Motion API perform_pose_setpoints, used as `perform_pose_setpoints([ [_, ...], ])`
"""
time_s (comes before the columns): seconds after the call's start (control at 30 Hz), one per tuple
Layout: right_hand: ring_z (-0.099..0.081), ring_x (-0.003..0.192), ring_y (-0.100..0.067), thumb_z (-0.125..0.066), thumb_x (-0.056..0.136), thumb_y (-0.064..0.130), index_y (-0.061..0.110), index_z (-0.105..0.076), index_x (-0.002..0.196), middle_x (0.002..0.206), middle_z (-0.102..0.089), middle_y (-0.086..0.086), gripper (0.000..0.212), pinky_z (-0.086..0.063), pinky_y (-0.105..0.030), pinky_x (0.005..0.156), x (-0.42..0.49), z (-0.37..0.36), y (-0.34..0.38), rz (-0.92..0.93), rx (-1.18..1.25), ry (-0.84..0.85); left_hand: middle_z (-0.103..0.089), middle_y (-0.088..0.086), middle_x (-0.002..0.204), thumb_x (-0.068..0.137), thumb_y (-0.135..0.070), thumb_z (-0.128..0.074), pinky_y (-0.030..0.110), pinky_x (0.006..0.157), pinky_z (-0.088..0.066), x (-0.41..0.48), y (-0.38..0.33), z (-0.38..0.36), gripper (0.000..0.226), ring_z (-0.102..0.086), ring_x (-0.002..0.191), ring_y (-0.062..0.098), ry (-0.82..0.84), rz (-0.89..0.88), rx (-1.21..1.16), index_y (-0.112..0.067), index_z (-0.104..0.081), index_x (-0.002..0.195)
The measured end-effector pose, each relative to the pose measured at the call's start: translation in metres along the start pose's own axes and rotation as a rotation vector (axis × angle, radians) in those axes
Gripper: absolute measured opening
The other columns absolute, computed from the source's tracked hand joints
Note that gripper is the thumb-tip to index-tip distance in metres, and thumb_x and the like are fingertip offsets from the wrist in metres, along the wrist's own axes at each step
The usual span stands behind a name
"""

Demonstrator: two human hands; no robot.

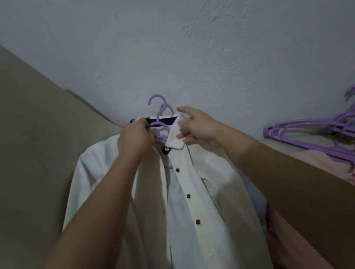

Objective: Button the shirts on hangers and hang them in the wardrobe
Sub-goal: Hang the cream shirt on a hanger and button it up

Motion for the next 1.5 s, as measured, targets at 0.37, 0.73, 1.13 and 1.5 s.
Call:
perform_pose_setpoints([
  [0.37,-0.069,0.057,-0.017,-0.06,0.085,0.015,0.02,-0.067,0.069,0.064,-0.069,-0.003,0.018,-0.061,-0.041,0.066,-0.036,-0.026,-0.106,0.0,-0.173,-0.199,-0.065,-0.01,0.114,0.092,-0.012,-0.058,0.03,0.082,-0.05,-0.063,0.024,-0.041,0.07,-0.064,0.094,0.011,-0.142,0.014,-0.556,-0.036,-0.032,0.153],
  [0.73,-0.054,0.044,-0.02,-0.046,0.095,-0.008,-0.007,-0.06,0.09,0.061,-0.058,-0.017,0.015,-0.047,-0.024,0.043,-0.026,-0.061,-0.113,-0.312,0.538,-0.221,-0.067,0.0,0.064,0.09,-0.036,-0.07,0.013,0.056,-0.043,-0.107,0.022,-0.086,0.029,-0.062,0.064,0.014,-0.127,0.57,-0.77,-0.012,-0.07,0.074],
  [1.13,-0.047,0.03,-0.012,-0.055,0.094,-0.001,-0.001,-0.058,0.076,0.042,-0.055,-0.006,0.018,-0.037,-0.018,0.034,-0.006,-0.096,-0.12,-0.389,0.669,-0.167,-0.055,0.014,0.063,0.095,-0.014,-0.065,0.021,0.05,-0.04,-0.113,0.054,-0.113,0.025,-0.048,0.051,0.016,-0.169,0.65,-1.537,-0.001,-0.062,0.074],
  [1.5,-0.05,0.036,-0.018,-0.056,0.09,0.0,0.016,-0.041,0.11,0.071,-0.054,-0.015,0.03,-0.038,-0.022,0.038,-0.013,-0.084,-0.126,-0.276,0.71,-0.522,-0.049,0.003,0.054,0.089,-0.006,-0.073,0.019,0.047,-0.038,-0.111,0.066,-0.117,0.021,-0.044,0.047,0.011,-0.136,0.673,-1.608,-0.011,-0.066,0.07],
])
Point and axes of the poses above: each hand's wrist, its own x-axis towards the middle knuckle, its own z-axis out of the back of the hand, y = z × x, the point moved 6 cm from there along x, towards the middle knuckle
